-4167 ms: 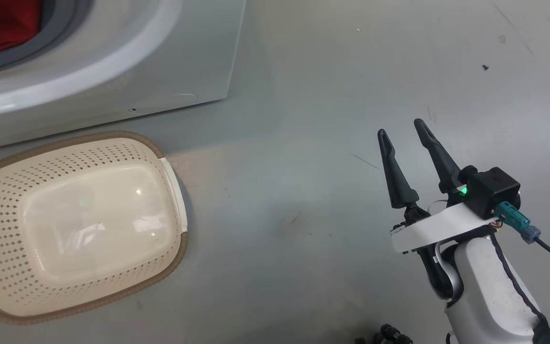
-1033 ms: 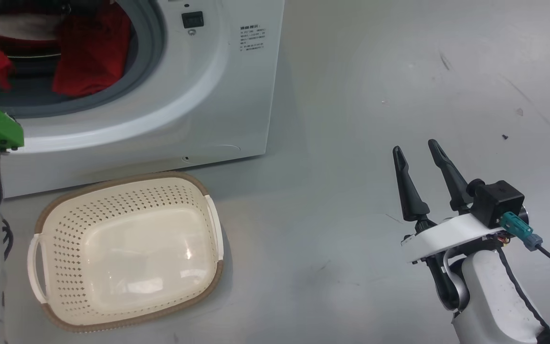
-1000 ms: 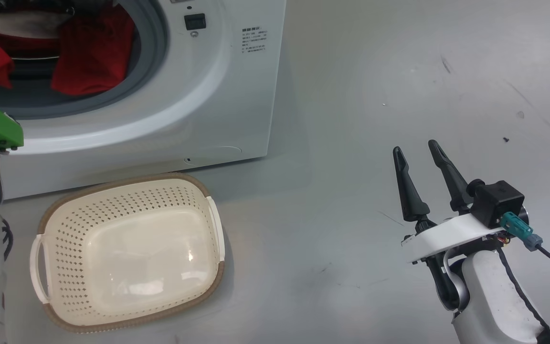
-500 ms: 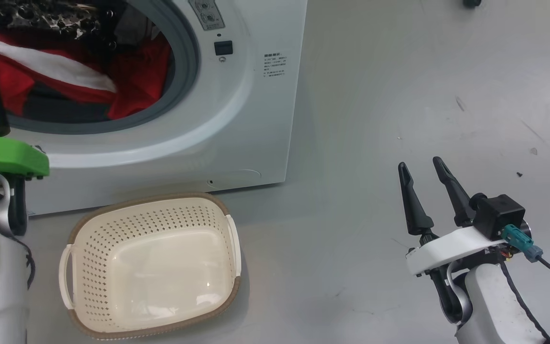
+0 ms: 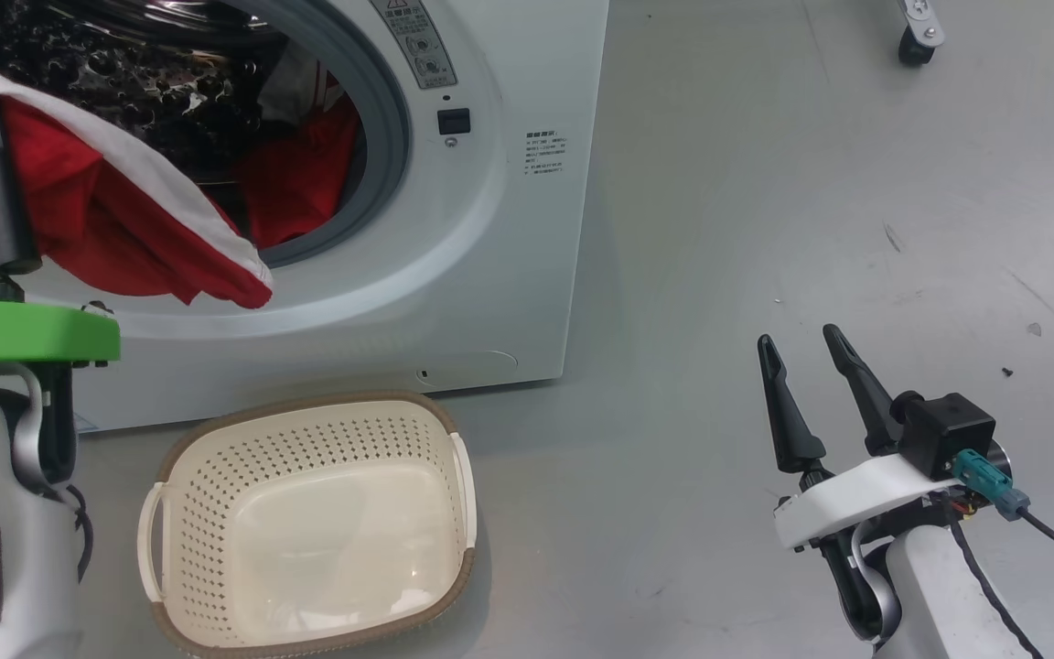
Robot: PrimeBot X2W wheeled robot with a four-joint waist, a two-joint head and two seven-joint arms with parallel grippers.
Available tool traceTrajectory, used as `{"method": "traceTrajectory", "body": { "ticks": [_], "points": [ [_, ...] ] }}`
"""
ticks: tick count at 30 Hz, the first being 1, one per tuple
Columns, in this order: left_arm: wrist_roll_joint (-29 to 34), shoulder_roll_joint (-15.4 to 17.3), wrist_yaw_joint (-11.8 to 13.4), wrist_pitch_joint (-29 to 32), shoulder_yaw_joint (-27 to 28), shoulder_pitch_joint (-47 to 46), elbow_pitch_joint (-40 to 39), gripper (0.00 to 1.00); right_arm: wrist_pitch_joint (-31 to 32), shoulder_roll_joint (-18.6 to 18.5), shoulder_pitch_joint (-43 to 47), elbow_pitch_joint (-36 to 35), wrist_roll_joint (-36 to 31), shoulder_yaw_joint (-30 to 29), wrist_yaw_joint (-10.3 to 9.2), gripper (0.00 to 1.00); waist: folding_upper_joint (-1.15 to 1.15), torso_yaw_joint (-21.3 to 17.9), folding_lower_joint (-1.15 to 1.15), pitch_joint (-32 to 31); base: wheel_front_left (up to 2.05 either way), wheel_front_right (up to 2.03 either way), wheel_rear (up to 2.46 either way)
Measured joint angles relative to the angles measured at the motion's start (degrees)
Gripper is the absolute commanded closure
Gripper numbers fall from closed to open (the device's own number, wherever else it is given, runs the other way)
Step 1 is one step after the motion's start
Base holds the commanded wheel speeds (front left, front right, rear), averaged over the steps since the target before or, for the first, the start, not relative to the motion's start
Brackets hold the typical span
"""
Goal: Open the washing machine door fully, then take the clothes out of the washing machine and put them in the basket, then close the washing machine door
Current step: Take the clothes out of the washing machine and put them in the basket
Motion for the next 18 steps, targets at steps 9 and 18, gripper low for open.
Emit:
{"method": "traceTrajectory", "body": {
  "ticks": [9, 18],
  "points": [
    [0.1, -0.8, 0.0, 0.0, -0.3, 4.5, -5.5, 1.0, 0.0, 0.0, 0.5, 0.0, 0.0, 0.3, 0.01, 0.0, 0.0, 0.2, 0.0, -0.4, 0.0, 0.0, 0.0],
    [0.2, -1.5, 0.0, 0.0, -4.6, 10.4, -5.1, 1.0, 0.0, 0.0, 0.6, -0.1, 0.0, 0.8, 0.21, 0.0, 0.0, 0.5, 0.0, 0.2, 0.0, 0.0, 0.0]
  ]
}}
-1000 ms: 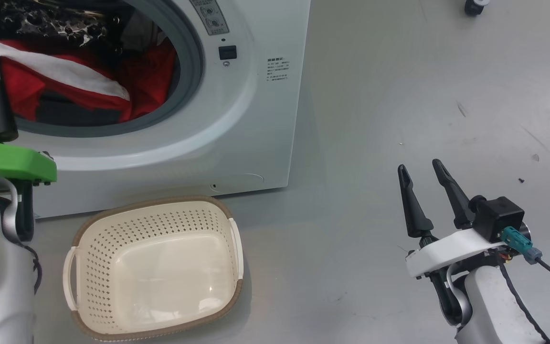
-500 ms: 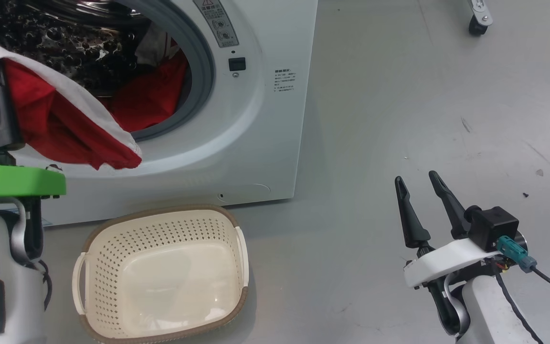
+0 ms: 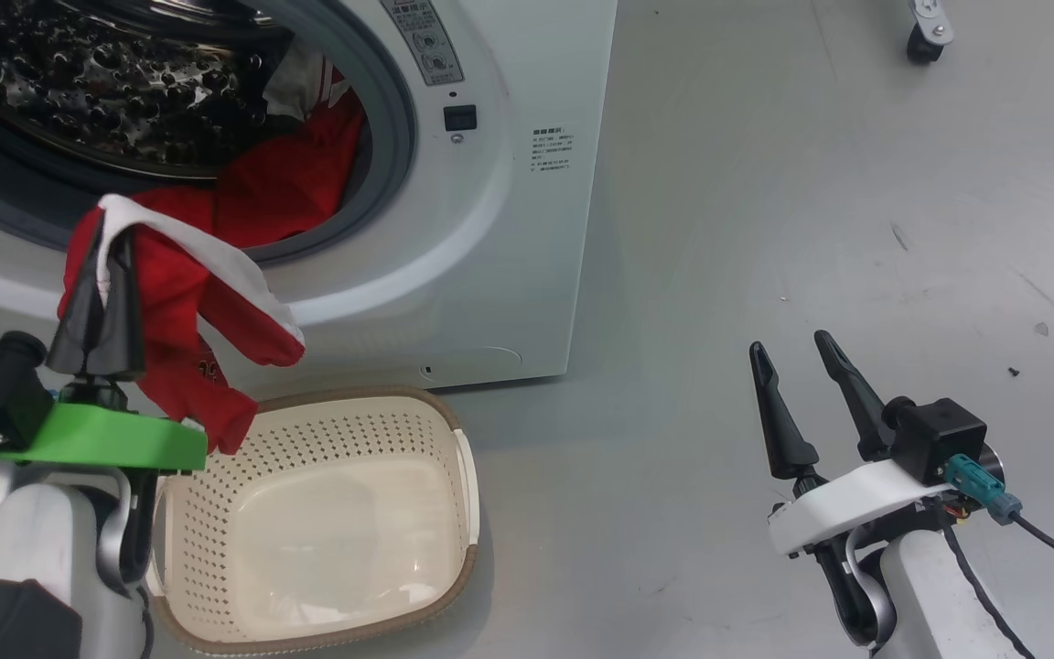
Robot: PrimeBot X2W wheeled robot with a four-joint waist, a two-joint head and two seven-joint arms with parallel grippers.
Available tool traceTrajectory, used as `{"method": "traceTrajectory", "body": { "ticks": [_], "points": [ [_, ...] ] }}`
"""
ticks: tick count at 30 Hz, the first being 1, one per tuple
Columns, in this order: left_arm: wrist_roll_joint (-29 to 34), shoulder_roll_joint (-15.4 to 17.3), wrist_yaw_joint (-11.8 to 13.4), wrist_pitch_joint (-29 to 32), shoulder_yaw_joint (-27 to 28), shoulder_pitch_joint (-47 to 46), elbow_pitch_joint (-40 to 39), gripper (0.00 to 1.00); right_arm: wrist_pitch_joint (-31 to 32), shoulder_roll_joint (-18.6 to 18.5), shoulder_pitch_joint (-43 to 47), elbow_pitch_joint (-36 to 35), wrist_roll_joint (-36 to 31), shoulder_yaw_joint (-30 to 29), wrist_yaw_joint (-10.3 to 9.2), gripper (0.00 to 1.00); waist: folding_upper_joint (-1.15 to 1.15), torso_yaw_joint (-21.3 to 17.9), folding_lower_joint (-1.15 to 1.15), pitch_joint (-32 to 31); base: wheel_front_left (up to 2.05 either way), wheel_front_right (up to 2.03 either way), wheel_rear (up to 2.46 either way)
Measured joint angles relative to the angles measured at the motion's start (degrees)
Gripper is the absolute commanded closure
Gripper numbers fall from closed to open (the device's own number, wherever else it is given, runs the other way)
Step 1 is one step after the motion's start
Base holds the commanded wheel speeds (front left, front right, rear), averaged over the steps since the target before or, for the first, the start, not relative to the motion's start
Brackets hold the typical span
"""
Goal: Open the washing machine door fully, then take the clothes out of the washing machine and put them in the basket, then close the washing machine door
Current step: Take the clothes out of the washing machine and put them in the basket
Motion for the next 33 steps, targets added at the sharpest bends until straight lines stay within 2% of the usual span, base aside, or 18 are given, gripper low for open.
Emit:
{"method": "traceTrajectory", "body": {
  "ticks": [16, 33],
  "points": [
    [-0.5, 1.1, -0.1, 0.7, -4.8, 7.1, 9.3, 1.0, 0.0, 0.0, -0.2, -0.6, -0.2, 1.2, 0.23, 0.0, 0.0, -1.2, 0.0, 3.5, 0.0, 0.0, 0.0],
    [-0.4, 2.9, -0.1, 4.6, -7.7, 6.0, 18.6, 1.0, 0.0, 0.0, -2.3, -1.9, -0.4, 2.2, 0.3, 0.0, 0.0, -4.6, 0.0, 10.2, 0.0, 0.0, 0.0]
  ]
}}
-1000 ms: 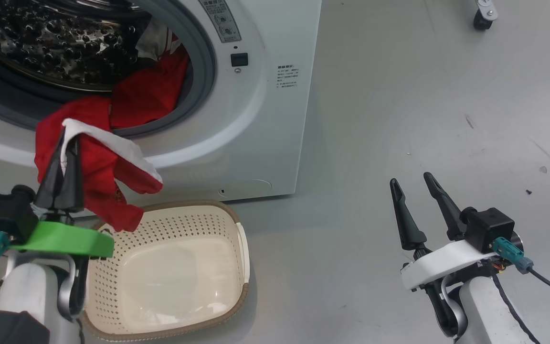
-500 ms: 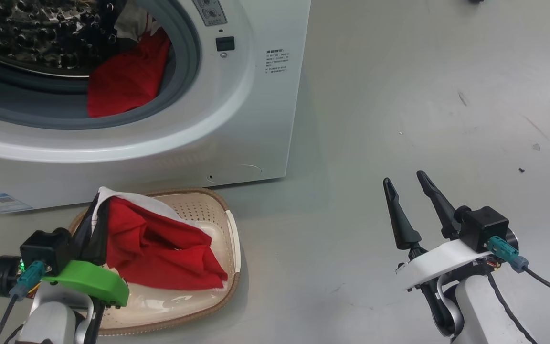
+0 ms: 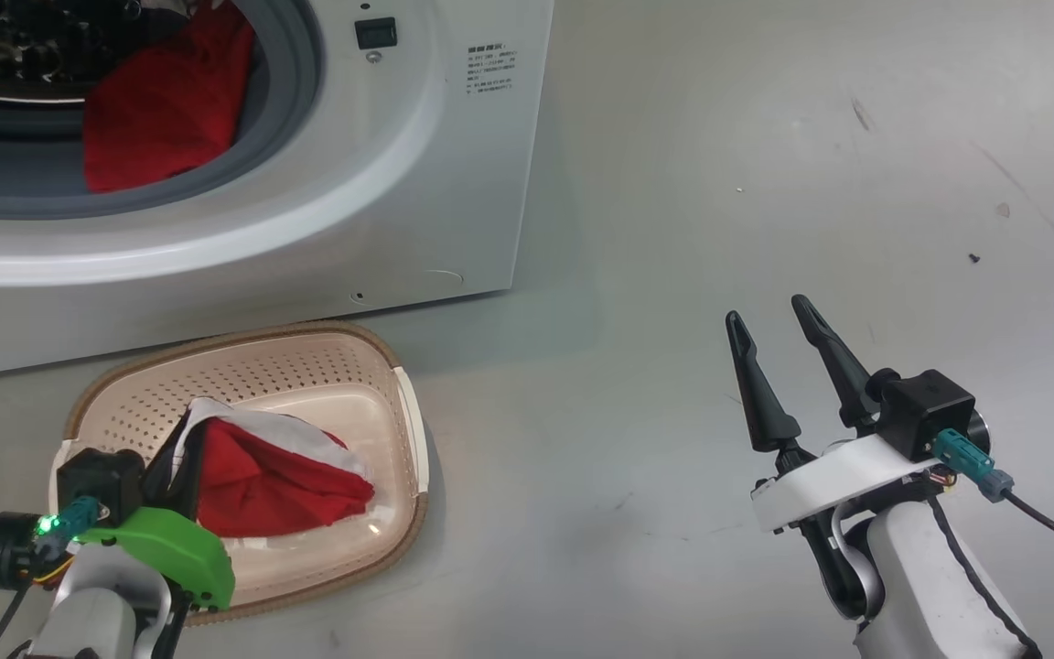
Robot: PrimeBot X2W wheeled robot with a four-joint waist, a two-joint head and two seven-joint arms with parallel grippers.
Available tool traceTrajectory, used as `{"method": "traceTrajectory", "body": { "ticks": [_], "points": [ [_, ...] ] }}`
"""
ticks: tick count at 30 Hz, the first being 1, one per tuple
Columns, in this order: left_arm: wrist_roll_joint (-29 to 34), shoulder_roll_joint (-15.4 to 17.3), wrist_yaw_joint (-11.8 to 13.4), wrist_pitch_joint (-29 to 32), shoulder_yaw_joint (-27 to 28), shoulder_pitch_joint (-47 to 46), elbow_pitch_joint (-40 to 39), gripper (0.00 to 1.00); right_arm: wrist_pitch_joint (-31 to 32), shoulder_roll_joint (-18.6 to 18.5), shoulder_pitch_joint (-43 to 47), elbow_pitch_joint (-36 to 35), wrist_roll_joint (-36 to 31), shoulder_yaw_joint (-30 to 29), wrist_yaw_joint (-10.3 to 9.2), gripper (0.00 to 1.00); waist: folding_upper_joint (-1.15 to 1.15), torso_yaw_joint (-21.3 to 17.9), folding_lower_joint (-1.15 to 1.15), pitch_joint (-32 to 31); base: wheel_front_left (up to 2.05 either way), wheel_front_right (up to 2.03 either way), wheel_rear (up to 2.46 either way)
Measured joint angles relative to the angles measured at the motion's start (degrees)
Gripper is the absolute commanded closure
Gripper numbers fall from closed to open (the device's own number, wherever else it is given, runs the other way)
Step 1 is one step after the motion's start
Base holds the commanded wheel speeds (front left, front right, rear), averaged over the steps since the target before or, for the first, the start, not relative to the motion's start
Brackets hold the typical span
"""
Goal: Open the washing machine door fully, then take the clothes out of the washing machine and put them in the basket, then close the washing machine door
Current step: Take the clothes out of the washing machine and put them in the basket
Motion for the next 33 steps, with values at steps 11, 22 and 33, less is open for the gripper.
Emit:
{"method": "traceTrajectory", "body": {
  "ticks": [11, 22, 33],
  "points": [
    [0.4, 0.9, 0.0, 2.0, 0.3, -6.2, 5.3, 1.0, 0.0, 0.0, -2.1, -1.7, 0.3, 0.0, 0.0, 0.0, 0.0, -2.5, 0.0, 5.7, 0.0, 0.0, 0.0],
    [0.2, 0.7, 0.0, 2.3, 0.6, -11.3, 10.8, 1.0, 0.0, 0.0, -4.2, -2.9, 0.6, -1.2, -0.18, 0.0, 0.0, -3.9, 0.0, 10.7, 0.0, 0.0, 0.0],
    [0.2, 1.0, 0.7, 2.6, 1.9, -11.3, 18.8, 1.0, 0.0, 0.0, -4.7, -2.8, 0.5, -1.8, -0.57, 0.0, 0.0, -3.4, 0.0, 11.9, 0.0, 0.0, 0.0]
  ]
}}
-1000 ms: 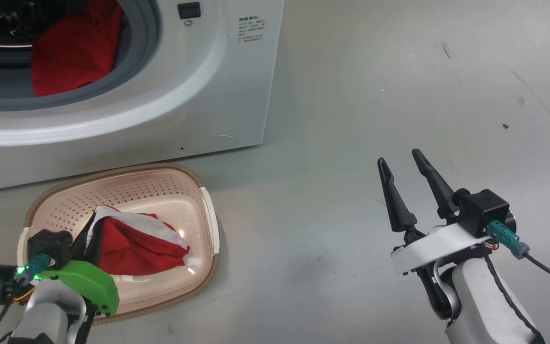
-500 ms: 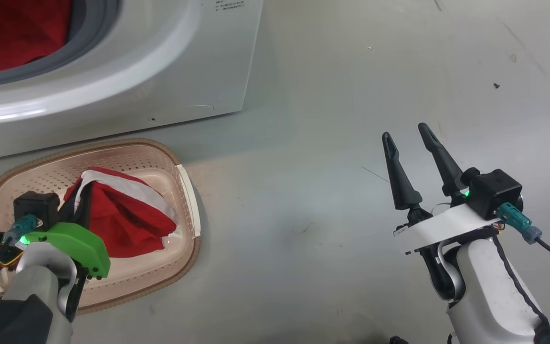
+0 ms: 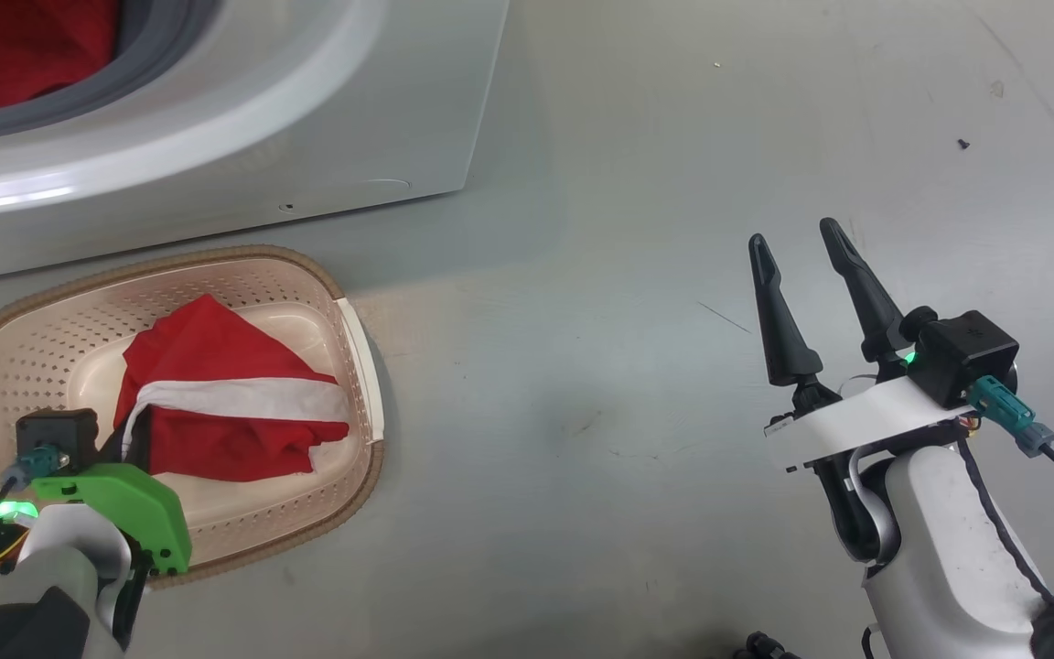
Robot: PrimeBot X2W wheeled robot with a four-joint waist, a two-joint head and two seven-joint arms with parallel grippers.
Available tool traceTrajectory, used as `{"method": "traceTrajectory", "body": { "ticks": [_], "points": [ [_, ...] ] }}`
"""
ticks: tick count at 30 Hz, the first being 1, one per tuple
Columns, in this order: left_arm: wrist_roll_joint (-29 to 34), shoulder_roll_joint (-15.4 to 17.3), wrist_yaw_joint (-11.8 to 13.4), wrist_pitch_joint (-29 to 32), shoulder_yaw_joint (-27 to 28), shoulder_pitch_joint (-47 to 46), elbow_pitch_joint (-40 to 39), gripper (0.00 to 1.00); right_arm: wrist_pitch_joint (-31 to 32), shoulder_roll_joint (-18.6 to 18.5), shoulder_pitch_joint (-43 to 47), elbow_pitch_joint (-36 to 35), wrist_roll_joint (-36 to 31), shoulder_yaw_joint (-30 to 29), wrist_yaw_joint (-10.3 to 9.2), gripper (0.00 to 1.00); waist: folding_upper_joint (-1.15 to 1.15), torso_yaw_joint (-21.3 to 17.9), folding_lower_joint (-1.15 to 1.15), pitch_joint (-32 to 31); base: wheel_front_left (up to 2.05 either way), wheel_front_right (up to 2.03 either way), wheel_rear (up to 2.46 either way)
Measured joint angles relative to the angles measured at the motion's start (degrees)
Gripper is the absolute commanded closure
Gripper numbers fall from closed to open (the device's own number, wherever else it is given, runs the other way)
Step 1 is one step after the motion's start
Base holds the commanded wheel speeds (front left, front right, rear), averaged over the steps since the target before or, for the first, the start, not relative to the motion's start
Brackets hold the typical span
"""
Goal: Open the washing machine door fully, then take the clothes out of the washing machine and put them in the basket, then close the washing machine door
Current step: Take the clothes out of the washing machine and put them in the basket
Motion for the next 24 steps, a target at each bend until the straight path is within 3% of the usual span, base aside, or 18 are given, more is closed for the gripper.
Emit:
{"method": "traceTrajectory", "body": {
  "ticks": [8, 9, 11, 24],
  "points": [
    [-0.4, -0.1, 0.1, -0.2, 0.2, -1.3, 3.3, 1.0, 0.0, 0.0, -0.2, 0.1, -0.2, -0.2, 0.01, 0.0, 0.0, 0.6, 0.0, 0.0, 0.0, 0.0, 0.0],
    [-0.7, -0.1, 0.1, -0.2, 0.3, -1.6, 3.6, 0.83, 0.0, 0.0, -0.2, 0.1, -0.3, -0.2, 0.01, 0.0, 0.0, 0.7, 0.0, 0.0, 0.0, 0.0, 0.0],
    [-1.0, -0.3, 0.1, -0.2, 0.6, -2.3, 4.9, 0.0, 0.0, 0.0, -0.2, 0.2, -0.3, -0.2, 0.01, 0.0, 0.0, 0.8, 0.0, -0.1, 0.0, 0.0, 0.0],
    [-1.9, -0.7, 0.0, -2.7, 0.4, -4.3, 10.3, 0.0, 0.0, 0.0, -0.2, 1.0, -0.4, -0.4, 0.02, 0.0, 0.0, 1.3, 0.0, -1.4, 0.0, 0.0, 0.0]
  ]
}}
